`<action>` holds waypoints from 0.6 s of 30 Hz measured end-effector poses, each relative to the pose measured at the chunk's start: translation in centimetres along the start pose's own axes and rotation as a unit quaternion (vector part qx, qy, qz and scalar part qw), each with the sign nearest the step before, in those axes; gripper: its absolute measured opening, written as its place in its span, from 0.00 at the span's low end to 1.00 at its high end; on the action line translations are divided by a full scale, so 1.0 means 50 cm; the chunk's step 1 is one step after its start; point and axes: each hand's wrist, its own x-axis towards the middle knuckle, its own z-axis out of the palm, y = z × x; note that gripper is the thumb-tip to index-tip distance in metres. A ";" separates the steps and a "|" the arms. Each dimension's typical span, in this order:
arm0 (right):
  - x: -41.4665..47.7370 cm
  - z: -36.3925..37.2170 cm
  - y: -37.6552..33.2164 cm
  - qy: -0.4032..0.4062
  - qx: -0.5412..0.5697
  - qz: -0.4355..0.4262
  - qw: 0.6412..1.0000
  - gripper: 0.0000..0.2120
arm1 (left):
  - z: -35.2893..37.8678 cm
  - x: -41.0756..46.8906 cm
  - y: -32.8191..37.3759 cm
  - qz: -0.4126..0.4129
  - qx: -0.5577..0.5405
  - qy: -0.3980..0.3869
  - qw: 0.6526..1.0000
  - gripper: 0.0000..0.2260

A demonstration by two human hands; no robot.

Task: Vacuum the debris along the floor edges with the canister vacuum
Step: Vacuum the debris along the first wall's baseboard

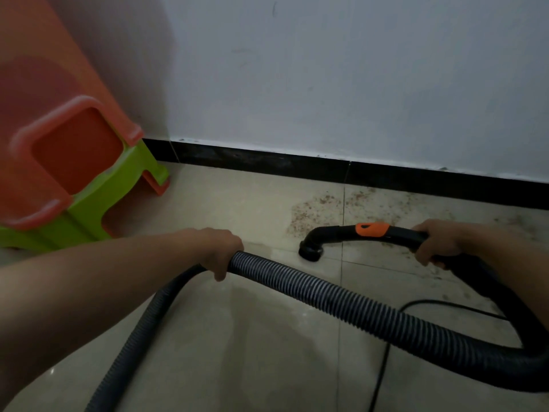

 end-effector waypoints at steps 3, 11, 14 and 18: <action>0.006 0.012 -0.007 -0.002 0.004 -0.013 1.000 0.07 | -0.010 -0.006 0.002 -0.006 0.005 0.001 1.000 0.16; -0.017 -0.035 0.114 0.011 0.087 0.068 0.994 0.05 | -0.013 -0.009 0.014 0.003 0.001 0.006 1.000 0.13; -0.016 -0.010 0.093 0.052 0.076 0.059 0.994 0.06 | -0.027 0.001 0.024 0.010 0.003 0.013 1.000 0.14; -0.009 0.013 0.052 0.090 0.063 0.043 0.993 0.06 | -0.040 0.007 0.019 0.001 0.013 0.023 1.000 0.15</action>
